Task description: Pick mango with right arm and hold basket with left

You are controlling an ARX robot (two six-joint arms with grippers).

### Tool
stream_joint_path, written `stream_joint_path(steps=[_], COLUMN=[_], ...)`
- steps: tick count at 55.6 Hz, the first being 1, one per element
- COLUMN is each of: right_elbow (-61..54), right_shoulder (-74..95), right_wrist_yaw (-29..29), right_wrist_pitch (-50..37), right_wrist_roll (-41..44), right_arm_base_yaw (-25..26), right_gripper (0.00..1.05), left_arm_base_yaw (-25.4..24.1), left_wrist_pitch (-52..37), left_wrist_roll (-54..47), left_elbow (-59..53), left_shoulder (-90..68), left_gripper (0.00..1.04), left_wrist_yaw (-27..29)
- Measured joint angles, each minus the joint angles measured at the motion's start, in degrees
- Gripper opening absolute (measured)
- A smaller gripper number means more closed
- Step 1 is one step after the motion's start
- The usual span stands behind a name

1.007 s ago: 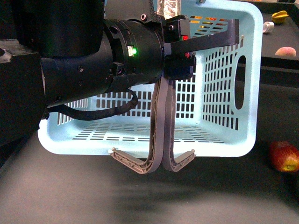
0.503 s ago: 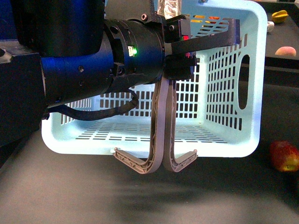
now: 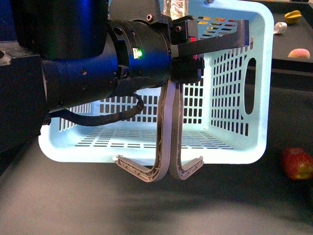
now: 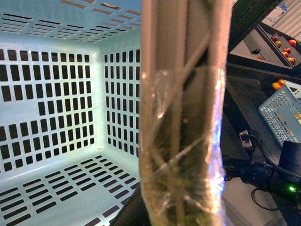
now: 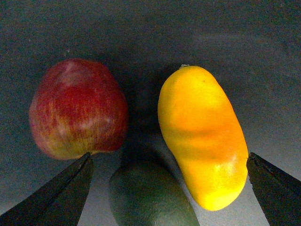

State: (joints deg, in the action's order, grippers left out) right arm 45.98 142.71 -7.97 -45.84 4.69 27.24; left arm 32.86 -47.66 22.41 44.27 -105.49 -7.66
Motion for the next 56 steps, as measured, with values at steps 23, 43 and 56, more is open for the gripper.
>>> stream_joint_path(steps=[23, 43, 56], right_elbow=[9.79, 14.49, 16.87], right_shoulder=[7.04, 11.13, 13.29], right_wrist_yaw=[2.6, 3.43, 3.96], right_wrist_pitch=[5.75, 8.2, 9.27], right_wrist_roll=[-2.01, -3.45, -4.33], right_arm_base_yaw=[1.03, 1.42, 2.01], right_gripper=[0.97, 0.97, 0.97], left_arm_base_yaw=[0.0, 0.0, 0.0], left_wrist_pitch=[0.0, 0.0, 0.0], left_wrist_roll=[0.04, 0.09, 0.11], left_elbow=[0.0, 0.0, 0.0], left_shoulder=[0.0, 0.0, 0.0], left_gripper=[0.06, 0.06, 0.06], left_wrist_yaw=[0.02, 0.04, 0.02])
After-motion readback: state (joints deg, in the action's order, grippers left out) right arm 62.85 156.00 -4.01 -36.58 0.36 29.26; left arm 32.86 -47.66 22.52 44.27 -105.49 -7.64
